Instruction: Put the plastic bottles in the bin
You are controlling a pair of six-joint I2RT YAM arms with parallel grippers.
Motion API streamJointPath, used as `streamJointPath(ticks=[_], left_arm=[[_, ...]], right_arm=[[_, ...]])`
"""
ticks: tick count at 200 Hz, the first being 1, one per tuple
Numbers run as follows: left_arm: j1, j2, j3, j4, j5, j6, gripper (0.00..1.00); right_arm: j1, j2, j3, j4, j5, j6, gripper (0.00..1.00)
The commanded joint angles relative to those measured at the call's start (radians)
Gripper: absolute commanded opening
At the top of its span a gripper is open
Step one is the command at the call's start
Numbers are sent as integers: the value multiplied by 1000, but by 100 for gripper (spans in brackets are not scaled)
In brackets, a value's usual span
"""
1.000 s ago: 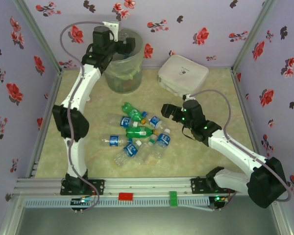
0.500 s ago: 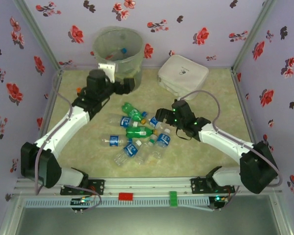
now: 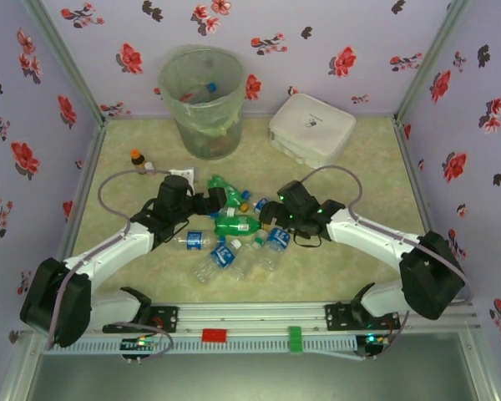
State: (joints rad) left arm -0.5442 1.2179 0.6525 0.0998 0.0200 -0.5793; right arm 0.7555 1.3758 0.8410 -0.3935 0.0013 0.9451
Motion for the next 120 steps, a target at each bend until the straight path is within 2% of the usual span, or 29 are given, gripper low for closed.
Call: streamJointPath(ticks=[1,46,120], left_arm=[[-13,11,1,131,-29,-27,100],[-24,70,21,222,-29,-47,100],[-29,75,52,175,-39,-16,100]], right_arm=[[36,6,-19,-59,-6,65,99],[74,29,-65,-32,2,130,95],[72,74,-137,77,30,223,79]])
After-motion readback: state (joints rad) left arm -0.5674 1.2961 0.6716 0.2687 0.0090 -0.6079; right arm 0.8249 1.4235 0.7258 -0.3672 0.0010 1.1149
